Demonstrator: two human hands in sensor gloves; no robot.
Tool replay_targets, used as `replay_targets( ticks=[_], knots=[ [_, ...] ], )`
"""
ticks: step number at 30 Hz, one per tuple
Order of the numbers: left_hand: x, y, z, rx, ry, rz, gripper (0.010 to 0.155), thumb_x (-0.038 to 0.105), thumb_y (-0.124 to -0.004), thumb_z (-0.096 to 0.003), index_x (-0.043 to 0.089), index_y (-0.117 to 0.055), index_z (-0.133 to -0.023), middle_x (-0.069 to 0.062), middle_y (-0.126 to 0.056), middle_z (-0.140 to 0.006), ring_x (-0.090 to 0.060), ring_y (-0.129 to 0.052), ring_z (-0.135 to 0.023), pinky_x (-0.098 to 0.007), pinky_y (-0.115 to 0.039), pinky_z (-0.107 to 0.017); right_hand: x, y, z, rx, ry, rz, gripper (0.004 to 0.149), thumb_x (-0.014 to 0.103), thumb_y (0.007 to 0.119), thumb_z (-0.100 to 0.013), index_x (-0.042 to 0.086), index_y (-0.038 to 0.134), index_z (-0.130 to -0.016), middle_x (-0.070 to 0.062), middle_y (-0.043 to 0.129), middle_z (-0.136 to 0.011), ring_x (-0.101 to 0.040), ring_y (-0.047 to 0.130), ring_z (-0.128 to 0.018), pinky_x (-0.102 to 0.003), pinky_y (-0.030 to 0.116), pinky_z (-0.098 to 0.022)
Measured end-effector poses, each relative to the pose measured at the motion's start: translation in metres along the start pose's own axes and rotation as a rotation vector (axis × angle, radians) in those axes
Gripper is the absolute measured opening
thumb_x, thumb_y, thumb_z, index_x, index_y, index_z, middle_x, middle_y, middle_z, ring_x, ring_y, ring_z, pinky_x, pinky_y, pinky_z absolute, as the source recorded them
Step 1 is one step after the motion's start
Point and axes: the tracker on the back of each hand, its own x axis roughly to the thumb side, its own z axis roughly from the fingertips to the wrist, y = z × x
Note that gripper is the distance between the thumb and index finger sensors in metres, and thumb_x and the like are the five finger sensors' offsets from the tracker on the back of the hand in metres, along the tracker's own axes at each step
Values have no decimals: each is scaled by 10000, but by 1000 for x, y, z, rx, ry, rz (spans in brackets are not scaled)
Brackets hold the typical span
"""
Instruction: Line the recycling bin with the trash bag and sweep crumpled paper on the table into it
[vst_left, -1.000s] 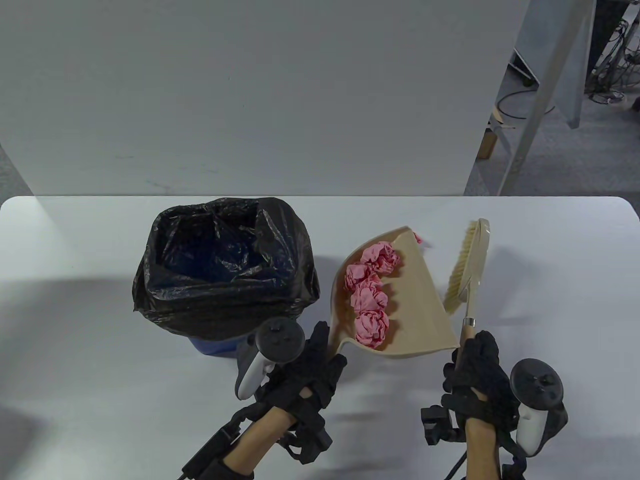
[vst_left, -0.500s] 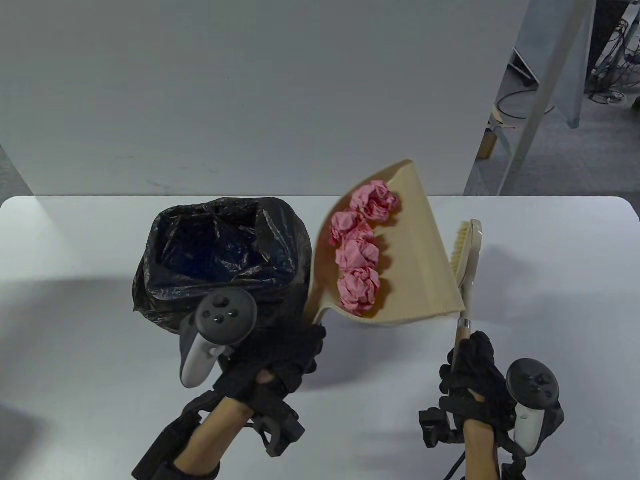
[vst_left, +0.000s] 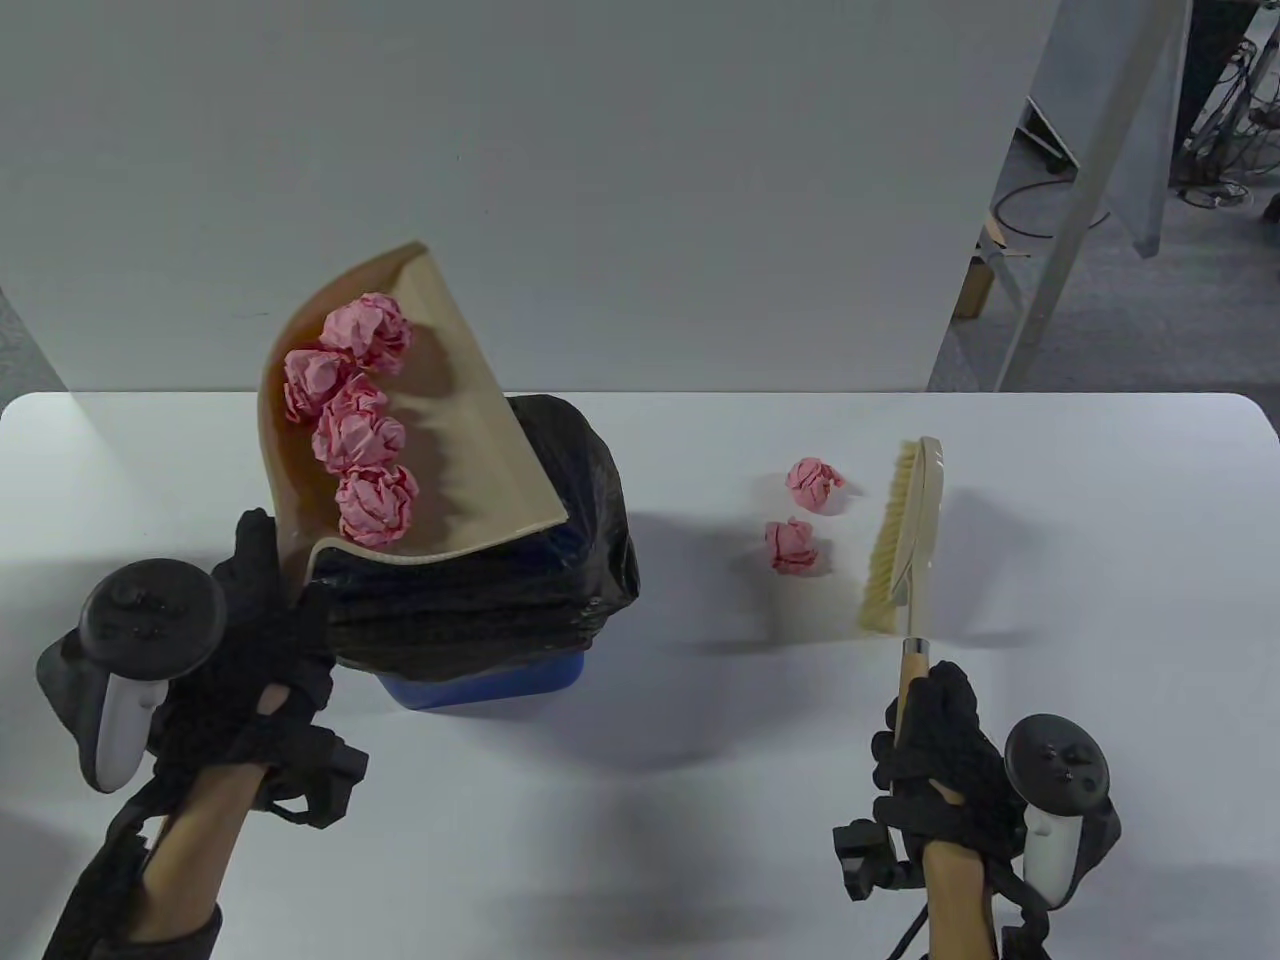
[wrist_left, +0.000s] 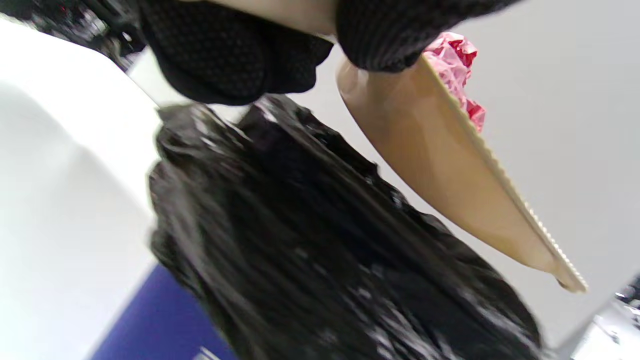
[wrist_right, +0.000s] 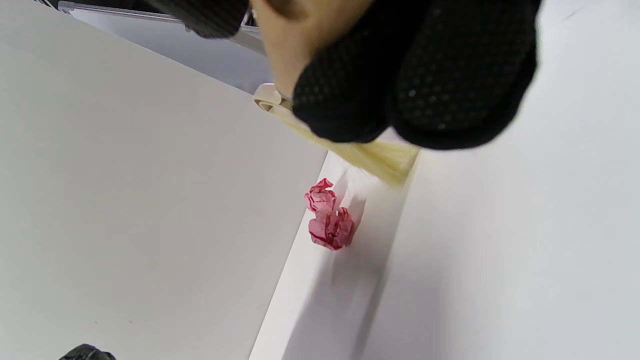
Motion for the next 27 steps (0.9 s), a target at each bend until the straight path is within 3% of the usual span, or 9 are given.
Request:
replay_targets(
  ticks=[13,19,24,27],
  knots=[
    [-4,-1,-1,276,-16,-362,754,274,-787,-567,187,-367,-1187,-103,-555,-1159,-328,-837,-850,-498,-815,-586,1,1,0,2,1,-1,621,340,491,-648,-59,354,-1104,-299,719,-905,-269,937,-514,-460,903,-364],
    [4,1,8,468,-68,-522,752,277,-798,-560,227,-387,-1187,-65,-562,-1165,-322,-816,-879,-505,-790,-621,1,1,0,2,1,-1,622,341,493,-649,-59,354,-1105,-299,719,-906,-270,936,-515,-461,902,-365],
    [13,6,19,621,-91,-553,752,286,-779,-569,207,-360,-1187,-82,-547,-1165,-315,-810,-885,-496,-799,-620,1,2,1,10,0,-1,621,342,493,-649,-57,354,-1105,-298,718,-906,-270,936,-515,-461,902,-366],
    [18,9,24,609,-96,-454,754,291,-763,-577,185,-333,-1187,-94,-532,-1166,-313,-808,-886,-491,-806,-616,2,3,1,10,-2,3,621,342,494,-649,-57,354,-1104,-298,718,-906,-270,936,-515,-460,903,-365]
  ],
)
